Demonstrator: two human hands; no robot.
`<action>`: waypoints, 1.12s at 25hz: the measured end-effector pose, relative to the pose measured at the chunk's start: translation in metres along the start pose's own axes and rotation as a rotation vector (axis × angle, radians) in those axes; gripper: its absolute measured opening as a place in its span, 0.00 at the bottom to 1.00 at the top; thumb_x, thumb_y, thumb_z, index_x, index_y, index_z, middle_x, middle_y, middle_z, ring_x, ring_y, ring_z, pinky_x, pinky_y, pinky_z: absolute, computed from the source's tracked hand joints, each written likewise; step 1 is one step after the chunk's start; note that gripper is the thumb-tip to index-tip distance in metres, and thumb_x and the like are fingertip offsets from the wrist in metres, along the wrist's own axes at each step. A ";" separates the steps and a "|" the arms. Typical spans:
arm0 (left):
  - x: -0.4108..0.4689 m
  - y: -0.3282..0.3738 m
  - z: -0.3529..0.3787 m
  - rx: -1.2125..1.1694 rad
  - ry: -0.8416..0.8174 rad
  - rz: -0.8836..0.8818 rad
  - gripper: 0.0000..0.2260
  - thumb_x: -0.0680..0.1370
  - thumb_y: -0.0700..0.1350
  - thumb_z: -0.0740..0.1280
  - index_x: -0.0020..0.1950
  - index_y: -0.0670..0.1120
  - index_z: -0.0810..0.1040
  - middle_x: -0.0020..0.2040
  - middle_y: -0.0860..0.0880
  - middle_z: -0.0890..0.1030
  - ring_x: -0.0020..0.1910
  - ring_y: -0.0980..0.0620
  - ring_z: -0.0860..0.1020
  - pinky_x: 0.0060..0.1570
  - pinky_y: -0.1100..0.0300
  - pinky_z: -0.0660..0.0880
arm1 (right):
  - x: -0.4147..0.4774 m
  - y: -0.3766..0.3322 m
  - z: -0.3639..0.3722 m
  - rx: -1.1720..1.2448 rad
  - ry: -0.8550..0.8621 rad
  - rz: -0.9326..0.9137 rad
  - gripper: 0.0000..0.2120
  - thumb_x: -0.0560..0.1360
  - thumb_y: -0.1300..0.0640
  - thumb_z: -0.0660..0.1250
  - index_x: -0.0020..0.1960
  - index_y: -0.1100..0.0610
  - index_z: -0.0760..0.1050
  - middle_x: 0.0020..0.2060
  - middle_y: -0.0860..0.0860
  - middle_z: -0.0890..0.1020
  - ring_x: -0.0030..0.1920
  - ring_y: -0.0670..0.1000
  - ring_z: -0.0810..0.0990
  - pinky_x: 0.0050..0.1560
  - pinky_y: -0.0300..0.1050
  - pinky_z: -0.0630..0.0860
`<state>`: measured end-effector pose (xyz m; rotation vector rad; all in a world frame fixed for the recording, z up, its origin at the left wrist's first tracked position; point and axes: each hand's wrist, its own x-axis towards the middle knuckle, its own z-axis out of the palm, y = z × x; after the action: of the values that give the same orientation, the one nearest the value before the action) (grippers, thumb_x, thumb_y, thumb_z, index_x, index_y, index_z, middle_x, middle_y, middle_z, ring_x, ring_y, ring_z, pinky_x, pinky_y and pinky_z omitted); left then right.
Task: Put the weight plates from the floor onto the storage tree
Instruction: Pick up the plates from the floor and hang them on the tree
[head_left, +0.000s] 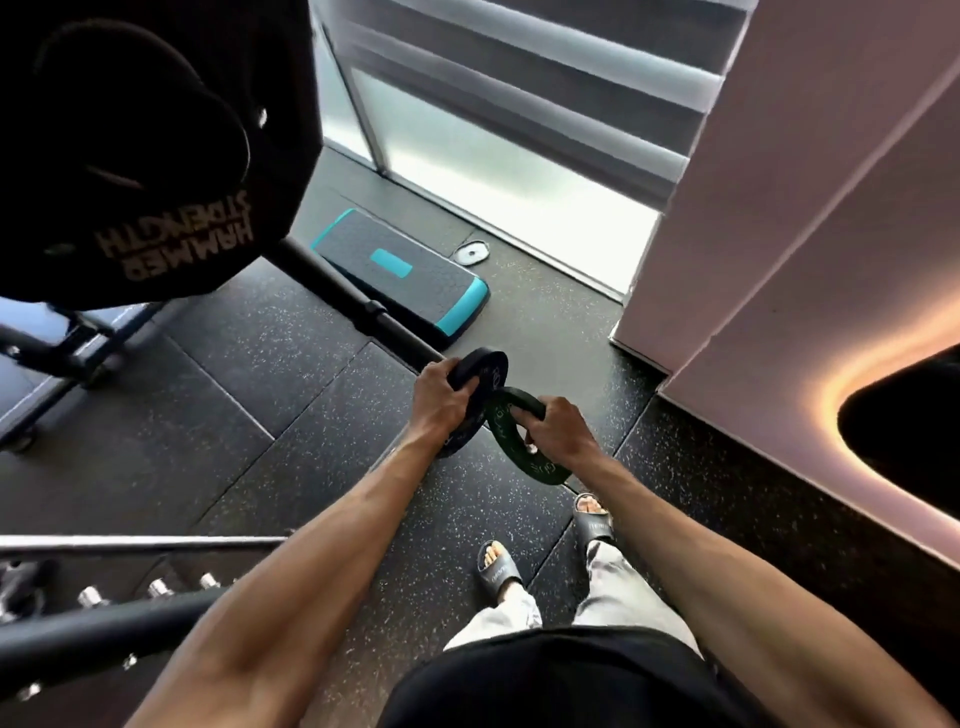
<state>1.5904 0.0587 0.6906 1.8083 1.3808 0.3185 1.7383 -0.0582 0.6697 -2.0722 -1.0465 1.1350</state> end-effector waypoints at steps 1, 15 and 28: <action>0.005 -0.003 0.001 0.023 0.005 -0.016 0.13 0.75 0.45 0.72 0.59 0.46 0.81 0.52 0.44 0.83 0.52 0.47 0.82 0.59 0.48 0.78 | 0.007 -0.001 -0.003 -0.009 -0.037 -0.020 0.16 0.79 0.47 0.66 0.49 0.60 0.81 0.39 0.55 0.84 0.40 0.55 0.83 0.43 0.48 0.78; 0.041 0.006 0.000 0.200 0.343 -0.200 0.14 0.75 0.42 0.73 0.60 0.47 0.80 0.52 0.45 0.81 0.53 0.45 0.80 0.55 0.51 0.77 | 0.099 -0.024 -0.045 -0.377 -0.505 -0.292 0.06 0.79 0.53 0.67 0.48 0.56 0.76 0.40 0.52 0.80 0.38 0.52 0.78 0.34 0.38 0.71; 0.094 0.007 -0.056 0.421 0.703 -0.251 0.10 0.77 0.39 0.67 0.58 0.45 0.78 0.55 0.43 0.76 0.55 0.45 0.74 0.57 0.53 0.74 | 0.133 -0.064 -0.023 -0.634 -0.748 -0.589 0.11 0.77 0.50 0.70 0.50 0.58 0.79 0.43 0.53 0.82 0.40 0.53 0.80 0.42 0.49 0.77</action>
<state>1.5945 0.1669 0.7062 1.9038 2.2827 0.6005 1.7796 0.0858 0.6709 -1.5046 -2.4385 1.3834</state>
